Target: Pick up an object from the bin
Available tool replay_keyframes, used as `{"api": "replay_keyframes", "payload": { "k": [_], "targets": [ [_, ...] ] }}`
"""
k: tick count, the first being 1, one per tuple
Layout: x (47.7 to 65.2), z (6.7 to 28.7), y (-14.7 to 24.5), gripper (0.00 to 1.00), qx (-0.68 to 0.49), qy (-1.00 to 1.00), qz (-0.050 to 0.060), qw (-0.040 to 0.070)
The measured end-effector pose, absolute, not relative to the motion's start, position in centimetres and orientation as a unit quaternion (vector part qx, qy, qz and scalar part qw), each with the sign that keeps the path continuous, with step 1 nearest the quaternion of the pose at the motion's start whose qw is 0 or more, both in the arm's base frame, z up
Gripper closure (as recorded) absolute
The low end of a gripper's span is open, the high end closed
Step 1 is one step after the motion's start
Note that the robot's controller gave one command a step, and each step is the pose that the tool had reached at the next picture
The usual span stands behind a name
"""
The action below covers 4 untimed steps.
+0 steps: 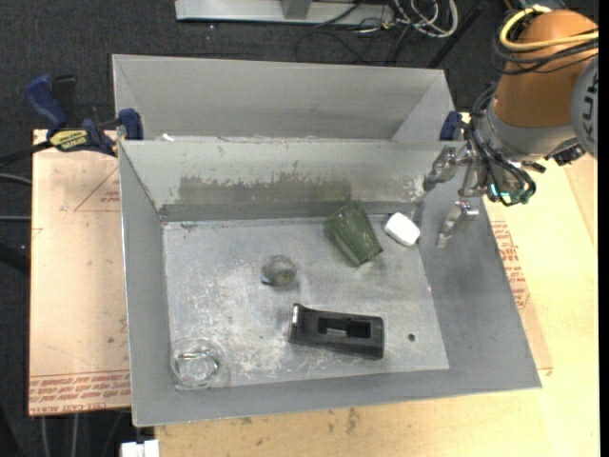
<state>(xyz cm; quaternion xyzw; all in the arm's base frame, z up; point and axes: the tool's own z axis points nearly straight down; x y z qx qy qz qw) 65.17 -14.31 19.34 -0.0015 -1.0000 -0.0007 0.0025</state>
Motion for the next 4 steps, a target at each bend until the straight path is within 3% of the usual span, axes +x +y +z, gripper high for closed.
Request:
{"api": "replay_keyframes", "payload": {
  "k": [1, 2, 3, 4],
  "targets": [
    [65.3, 19.8, -14.3, 0.00, 0.000, -1.000, 0.000, -0.001],
    [64.0, 12.1, -9.1, 1.00, 0.097, -0.995, -0.001, -0.001],
    [64.0, 12.1, -9.1, 1.00, 0.097, -0.995, 0.000, -0.001],
    [62.1, 10.8, -8.6, 0.00, 0.090, -0.996, -0.001, -0.001]
  ]
}}
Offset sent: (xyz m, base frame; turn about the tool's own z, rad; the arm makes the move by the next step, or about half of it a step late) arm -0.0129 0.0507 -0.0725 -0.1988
